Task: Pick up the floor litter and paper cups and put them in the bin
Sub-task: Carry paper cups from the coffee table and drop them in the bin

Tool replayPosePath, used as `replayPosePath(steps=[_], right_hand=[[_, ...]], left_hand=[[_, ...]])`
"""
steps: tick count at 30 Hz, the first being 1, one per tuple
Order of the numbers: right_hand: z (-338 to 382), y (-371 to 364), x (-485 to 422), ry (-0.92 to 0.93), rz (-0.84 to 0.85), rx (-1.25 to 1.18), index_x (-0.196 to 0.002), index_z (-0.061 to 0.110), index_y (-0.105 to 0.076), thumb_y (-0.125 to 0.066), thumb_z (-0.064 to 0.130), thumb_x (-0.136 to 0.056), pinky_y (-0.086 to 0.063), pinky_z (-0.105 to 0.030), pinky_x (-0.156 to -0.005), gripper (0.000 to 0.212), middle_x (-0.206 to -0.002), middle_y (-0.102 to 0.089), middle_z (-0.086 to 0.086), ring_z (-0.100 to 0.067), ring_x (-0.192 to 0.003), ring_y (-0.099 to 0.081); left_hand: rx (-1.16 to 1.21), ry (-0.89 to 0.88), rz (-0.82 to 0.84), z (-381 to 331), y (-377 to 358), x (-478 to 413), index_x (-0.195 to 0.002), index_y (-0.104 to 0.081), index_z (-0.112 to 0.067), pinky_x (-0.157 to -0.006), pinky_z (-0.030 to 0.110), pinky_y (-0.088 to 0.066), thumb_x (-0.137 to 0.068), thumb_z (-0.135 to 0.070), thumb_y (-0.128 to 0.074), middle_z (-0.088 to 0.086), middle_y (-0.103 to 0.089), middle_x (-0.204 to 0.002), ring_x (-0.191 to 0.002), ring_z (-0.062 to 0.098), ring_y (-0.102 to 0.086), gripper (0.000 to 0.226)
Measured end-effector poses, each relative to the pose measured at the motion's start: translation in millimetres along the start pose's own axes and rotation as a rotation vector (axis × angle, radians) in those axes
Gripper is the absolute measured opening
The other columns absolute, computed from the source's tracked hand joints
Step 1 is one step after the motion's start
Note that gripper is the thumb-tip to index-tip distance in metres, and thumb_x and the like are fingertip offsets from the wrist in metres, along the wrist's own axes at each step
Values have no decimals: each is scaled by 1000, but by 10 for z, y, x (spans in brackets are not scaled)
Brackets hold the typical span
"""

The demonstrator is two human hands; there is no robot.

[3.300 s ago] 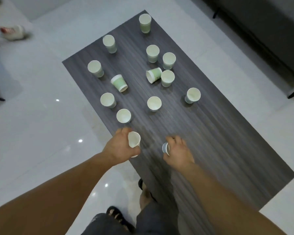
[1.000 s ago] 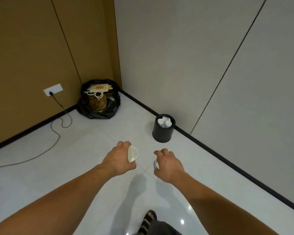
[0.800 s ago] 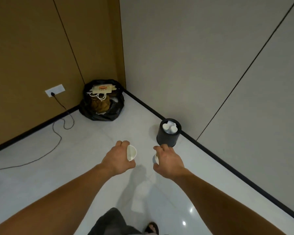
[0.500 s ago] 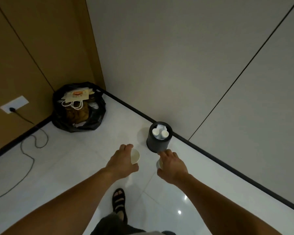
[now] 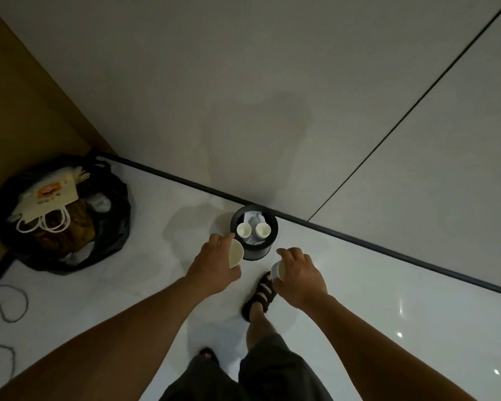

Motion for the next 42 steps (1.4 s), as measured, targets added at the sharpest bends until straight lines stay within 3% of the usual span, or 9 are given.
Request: replayPosePath(steps=[7, 12, 17, 24, 28, 32, 35, 42], right_hand=[[-453, -241, -1478, -28, 55, -78, -141, 27, -34, -68, 40, -84, -47, -34, -96, 68, -139, -41, 1, -21, -123, -43], [-824, -816, -2549, -30, 33, -89, -140, 26, -35, -67, 39, -84, -47, -32, -91, 66, -136, -43, -1, -21, -119, -46], [-1098, -1540, -3472, -36, -11, -114, -141, 24, -35, -72, 37, -82, -47, -35, -90, 71, -137, -44, -4, -25, -119, -47], [-1385, -2593, -4005, -44, 34, -46, -143, 23, -34, -72, 38, -81, -46, -38, -94, 74, -140, -39, -6, -29, -124, -44], [-1342, -2829, -4031, 18, -81, 12, -145, 20, -36, -75, 42, -77, -41, -44, -103, 82, -143, -43, -11, -35, -130, -42], [-1325, -3035, -4088, 78, -71, 120, -154, 21, -16, -69, 52, -78, -14, -46, -117, 98, -160, -20, -14, -34, -148, -13], [-1343, -3164, -4125, 101, -25, 155, -156, 24, 0, -63, 54, -82, 3, -41, -117, 102, -164, -2, -10, -29, -150, 6], [-1216, -2727, -3916, 94, 16, 78, -155, 28, 4, -57, 57, -82, 2, -47, -120, 100, -163, 9, -7, -24, -148, 19]], left_hand=[[27, 57, 25, 223, -401, -1397, -142, -26, -26, -84, 27, -43, -80, -40, -70, 2, -33, -136, -118, 22, -44, 78], [78, 116, 18, 651, -1044, -2426, -142, -27, -27, -83, 29, -46, -79, -36, -71, 1, -33, -134, -117, 23, -46, 77], [134, 51, 17, 991, -1828, -3296, -143, -29, -26, -87, 29, -43, -76, -30, -76, 2, -36, -135, -121, 24, -46, 82], [67, -9, 41, 1583, -2723, -3711, -143, -34, -20, -86, 28, -41, -75, -26, -76, 8, -39, -134, -121, 26, -42, 80], [-97, -131, 12, 1686, -2970, -3713, -142, -38, -17, -102, 41, -42, -73, -30, -78, 10, -42, -137, -128, 28, -38, 81], [-328, -236, 21, 1737, -3167, -3759, -146, -30, -14, -115, 47, -17, -77, -47, -61, 14, -30, -152, -144, 30, -20, 83], [-401, -259, 71, 1790, -3269, -3778, -151, -18, -13, -116, 48, -8, -81, -60, -40, 14, -16, -158, -148, 29, -6, 86], [-432, -209, 116, 1686, -2789, -3632, -153, -4, -21, -115, 55, -14, -81, -66, -37, 10, -4, -161, -148, 28, 7, 91]])
Point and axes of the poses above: each hand's wrist, its own x-axis away from the middle knuckle, its own y-axis out of the back of the hand, z = x × y, the point moved 8 cm from there along -x, towards the middle knuckle
